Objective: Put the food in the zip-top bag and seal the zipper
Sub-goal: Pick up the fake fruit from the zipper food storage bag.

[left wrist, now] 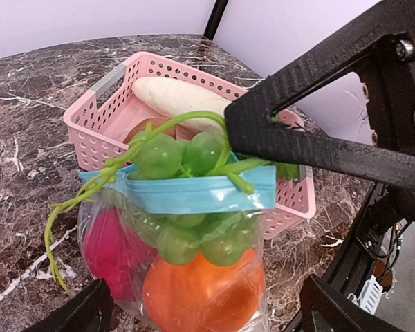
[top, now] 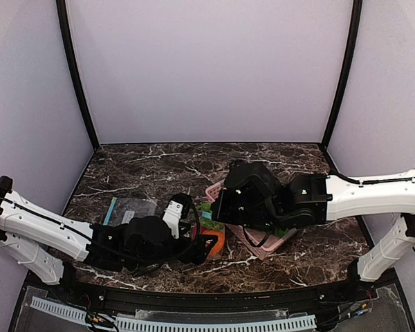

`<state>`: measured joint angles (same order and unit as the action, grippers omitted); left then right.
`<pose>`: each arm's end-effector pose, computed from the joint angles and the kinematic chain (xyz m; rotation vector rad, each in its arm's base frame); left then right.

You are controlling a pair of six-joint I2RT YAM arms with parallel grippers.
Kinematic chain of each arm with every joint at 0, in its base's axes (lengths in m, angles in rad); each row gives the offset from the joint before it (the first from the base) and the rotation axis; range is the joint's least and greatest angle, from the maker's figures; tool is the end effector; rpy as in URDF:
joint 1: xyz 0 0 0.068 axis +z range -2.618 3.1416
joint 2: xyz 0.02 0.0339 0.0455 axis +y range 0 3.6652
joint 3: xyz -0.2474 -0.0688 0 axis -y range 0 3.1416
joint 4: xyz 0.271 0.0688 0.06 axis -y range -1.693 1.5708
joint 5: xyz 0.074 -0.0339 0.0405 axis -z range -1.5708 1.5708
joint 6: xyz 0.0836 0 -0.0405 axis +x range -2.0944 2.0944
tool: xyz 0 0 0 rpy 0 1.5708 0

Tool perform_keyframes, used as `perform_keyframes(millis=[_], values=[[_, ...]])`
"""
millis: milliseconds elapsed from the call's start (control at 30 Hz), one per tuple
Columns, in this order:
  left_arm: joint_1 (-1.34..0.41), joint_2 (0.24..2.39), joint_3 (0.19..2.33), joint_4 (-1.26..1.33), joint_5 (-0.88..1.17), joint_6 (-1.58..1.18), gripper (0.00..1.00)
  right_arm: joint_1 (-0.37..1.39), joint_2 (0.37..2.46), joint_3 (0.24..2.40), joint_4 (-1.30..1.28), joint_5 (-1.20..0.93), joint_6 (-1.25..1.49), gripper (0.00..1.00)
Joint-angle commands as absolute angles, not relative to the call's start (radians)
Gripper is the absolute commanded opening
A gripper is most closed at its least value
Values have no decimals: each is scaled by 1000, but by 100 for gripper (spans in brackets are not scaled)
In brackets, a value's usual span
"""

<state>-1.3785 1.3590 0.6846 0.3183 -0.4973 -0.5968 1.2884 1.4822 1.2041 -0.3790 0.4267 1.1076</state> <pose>0.1071 -0.3412 0.1816 0.4242 1.9316 -0.8575 0.1430 0.3688 0.2515 0.0361 2.3023 0.8674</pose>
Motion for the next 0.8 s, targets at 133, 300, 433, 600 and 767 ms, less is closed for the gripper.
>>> perform_keyframes(millis=[133,300,433,600,767], values=[[-1380,1407,687,320,-559,-688,99,1303,1536,1243,-372,454,1159,0],[-1378,1455,715,233,-573,-738,99,1305,1536,1247,-371,461,1164,0],[-1377,1483,721,200,-575,-745,99,1305,1531,1244,-371,469,1165,0],[-1378,1527,739,168,-553,-727,93,1305,1528,1242,-369,471,1168,0],[-1378,1558,764,140,-555,-684,79,1305,1528,1241,-369,472,1164,0]])
